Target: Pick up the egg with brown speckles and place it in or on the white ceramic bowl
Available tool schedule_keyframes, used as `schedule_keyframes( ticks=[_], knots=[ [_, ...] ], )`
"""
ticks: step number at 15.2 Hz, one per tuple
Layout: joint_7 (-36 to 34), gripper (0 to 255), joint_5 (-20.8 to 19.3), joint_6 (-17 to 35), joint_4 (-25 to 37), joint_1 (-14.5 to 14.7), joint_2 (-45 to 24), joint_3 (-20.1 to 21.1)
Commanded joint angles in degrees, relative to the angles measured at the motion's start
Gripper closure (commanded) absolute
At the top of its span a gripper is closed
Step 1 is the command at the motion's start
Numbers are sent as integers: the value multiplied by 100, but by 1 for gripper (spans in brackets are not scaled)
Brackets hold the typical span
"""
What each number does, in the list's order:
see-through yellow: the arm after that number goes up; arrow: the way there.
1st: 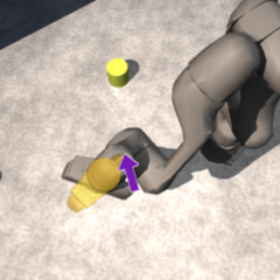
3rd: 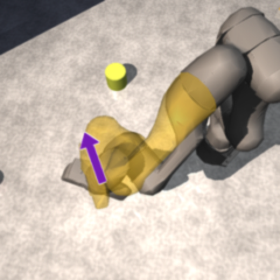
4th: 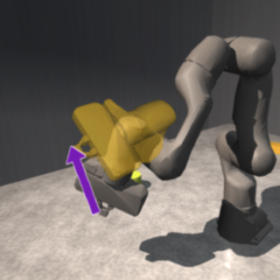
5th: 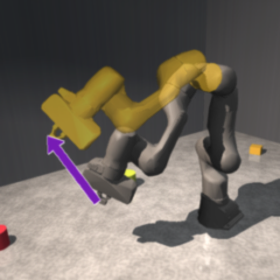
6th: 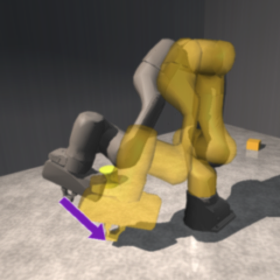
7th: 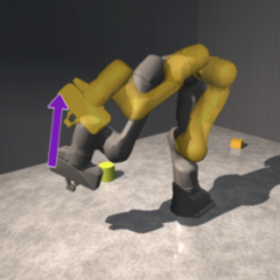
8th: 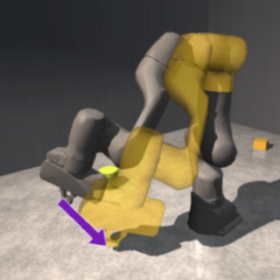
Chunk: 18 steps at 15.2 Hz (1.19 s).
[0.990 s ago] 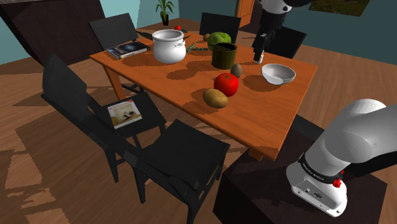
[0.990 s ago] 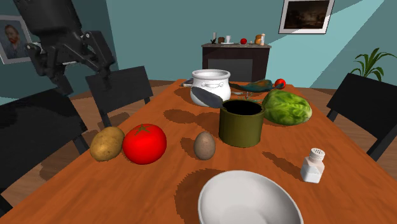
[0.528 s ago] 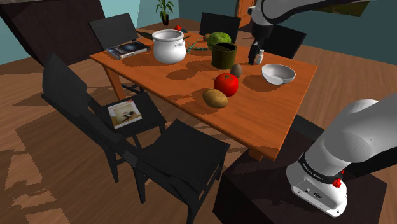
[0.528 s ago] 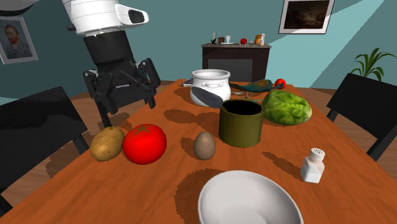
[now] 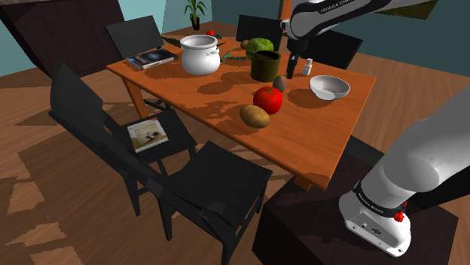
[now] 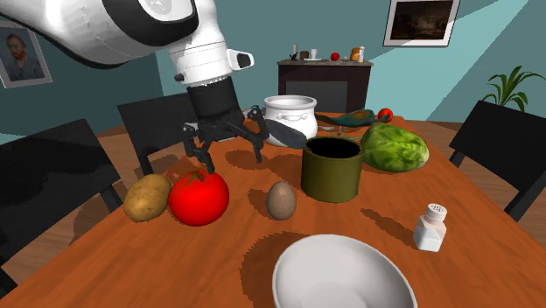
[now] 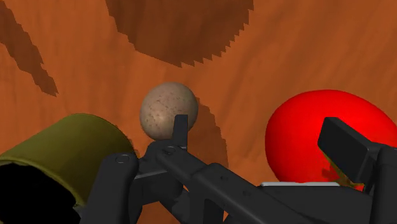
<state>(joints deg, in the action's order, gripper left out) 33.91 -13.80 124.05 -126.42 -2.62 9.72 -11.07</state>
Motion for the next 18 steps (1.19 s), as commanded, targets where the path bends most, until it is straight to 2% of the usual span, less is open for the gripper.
schedule_keyframes(
  ticks=[1,8,15,18],
  knots=[
    [264,0,8,220,212,-20,-404,-83],
    [1100,0,179,712,1226,-160,-1830,-205],
    [1129,0,219,1169,1121,-234,-2175,-227],
    [1132,0,223,1206,1115,-241,-2206,-228]
  ],
)
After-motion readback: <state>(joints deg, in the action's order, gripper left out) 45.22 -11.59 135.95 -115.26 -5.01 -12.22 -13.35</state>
